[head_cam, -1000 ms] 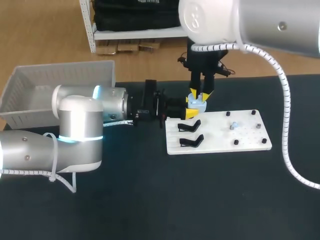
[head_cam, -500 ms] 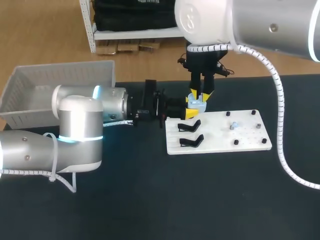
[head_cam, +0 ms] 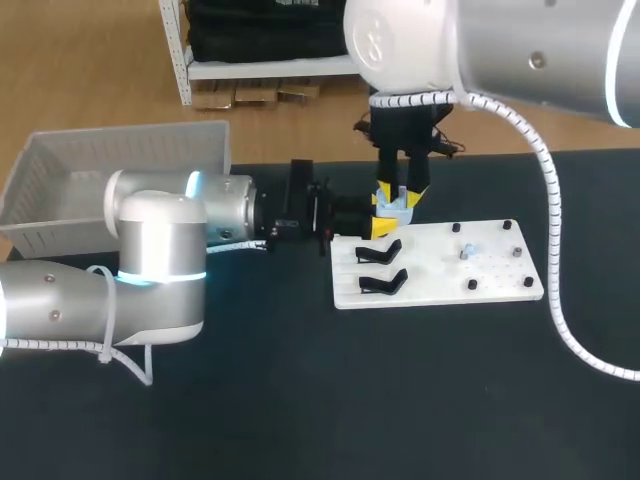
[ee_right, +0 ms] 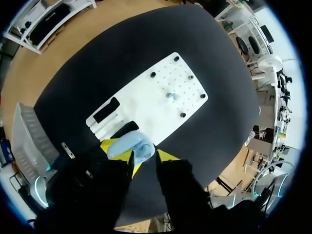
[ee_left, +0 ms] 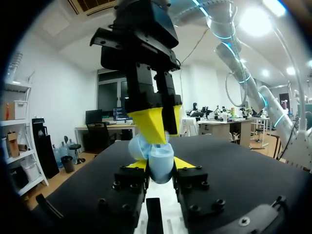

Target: Pick up each earbud case from the left stands, insert the matching earbuds, close the lid, and place the case in the box.

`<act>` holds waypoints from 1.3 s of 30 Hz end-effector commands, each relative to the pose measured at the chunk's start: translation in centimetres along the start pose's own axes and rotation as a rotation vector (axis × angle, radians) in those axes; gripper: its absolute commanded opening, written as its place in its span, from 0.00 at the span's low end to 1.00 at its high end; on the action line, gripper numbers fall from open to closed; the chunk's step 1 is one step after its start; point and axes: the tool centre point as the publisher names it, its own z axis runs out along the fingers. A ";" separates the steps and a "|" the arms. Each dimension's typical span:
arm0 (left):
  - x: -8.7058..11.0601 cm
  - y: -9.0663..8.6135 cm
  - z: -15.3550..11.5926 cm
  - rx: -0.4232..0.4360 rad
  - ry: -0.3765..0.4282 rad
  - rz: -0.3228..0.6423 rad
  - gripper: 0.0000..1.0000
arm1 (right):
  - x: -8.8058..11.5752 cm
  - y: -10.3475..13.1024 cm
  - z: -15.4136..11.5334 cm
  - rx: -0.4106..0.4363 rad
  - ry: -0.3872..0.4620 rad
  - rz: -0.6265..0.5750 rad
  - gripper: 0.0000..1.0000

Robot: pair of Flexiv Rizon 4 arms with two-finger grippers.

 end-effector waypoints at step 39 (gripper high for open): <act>0.1 -0.2 0.0 -0.007 -0.003 0.004 0.00 | -5.3 -11.3 5.0 -0.362 -0.178 -0.459 0.58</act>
